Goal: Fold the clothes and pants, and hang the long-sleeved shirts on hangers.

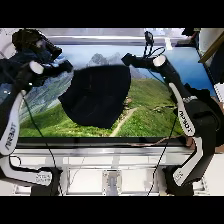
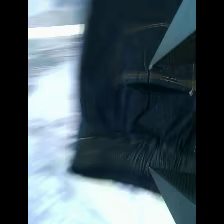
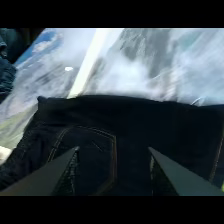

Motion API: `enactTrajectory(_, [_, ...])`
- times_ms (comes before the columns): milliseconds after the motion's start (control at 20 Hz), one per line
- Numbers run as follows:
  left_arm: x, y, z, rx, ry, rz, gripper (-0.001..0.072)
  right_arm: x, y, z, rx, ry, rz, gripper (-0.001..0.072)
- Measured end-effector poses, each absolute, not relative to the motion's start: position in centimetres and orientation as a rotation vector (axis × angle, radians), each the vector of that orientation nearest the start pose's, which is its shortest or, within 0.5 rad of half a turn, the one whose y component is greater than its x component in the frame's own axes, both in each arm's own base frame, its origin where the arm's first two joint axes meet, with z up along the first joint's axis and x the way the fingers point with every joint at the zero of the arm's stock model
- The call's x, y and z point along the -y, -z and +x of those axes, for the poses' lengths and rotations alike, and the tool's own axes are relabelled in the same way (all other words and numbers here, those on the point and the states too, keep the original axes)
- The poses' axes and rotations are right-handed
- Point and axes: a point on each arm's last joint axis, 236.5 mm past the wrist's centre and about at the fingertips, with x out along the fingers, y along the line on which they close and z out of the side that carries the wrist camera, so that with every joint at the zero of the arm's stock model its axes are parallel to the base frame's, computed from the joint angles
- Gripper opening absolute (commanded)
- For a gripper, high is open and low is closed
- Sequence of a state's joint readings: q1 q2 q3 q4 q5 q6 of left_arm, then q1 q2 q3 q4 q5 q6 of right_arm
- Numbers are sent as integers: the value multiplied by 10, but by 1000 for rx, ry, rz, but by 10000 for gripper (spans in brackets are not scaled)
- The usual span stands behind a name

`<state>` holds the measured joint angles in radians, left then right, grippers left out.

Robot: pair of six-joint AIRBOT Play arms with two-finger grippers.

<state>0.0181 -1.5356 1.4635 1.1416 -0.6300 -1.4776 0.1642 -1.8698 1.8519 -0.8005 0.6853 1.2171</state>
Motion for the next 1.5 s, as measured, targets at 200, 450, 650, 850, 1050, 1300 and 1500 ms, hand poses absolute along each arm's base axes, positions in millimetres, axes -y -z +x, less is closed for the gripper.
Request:
enactTrajectory(200, [-29, -121, 524, -734, 34, -296, 685, -152, -111, 586, -773, -555, 304, 402])
enactTrajectory(450, [-56, -41, 445, -1056, -2, -338, 684, -122, -98, 502, -1041, -629, 297, 317])
enactTrajectory(650, [-31, 14, 422, -1129, 40, -437, 685, -138, -57, 424, -1181, -680, 400, 493])
enactTrajectory(850, [-7, 45, 430, -1125, 69, -476, 685, -168, -43, 382, -1137, -711, 668, 432])
enactTrajectory(1050, [8, 72, 439, -1135, 63, -496, 685, -171, -44, 390, -1050, -650, 799, 439])
enactTrajectory(1300, [5, 81, 456, -1077, 7, -535, 560, -216, -17, 351, -1173, -689, 763, 470])
enactTrajectory(1500, [6, 77, 468, -1024, -16, -603, 560, -283, 26, 301, -1256, -725, 622, 513])
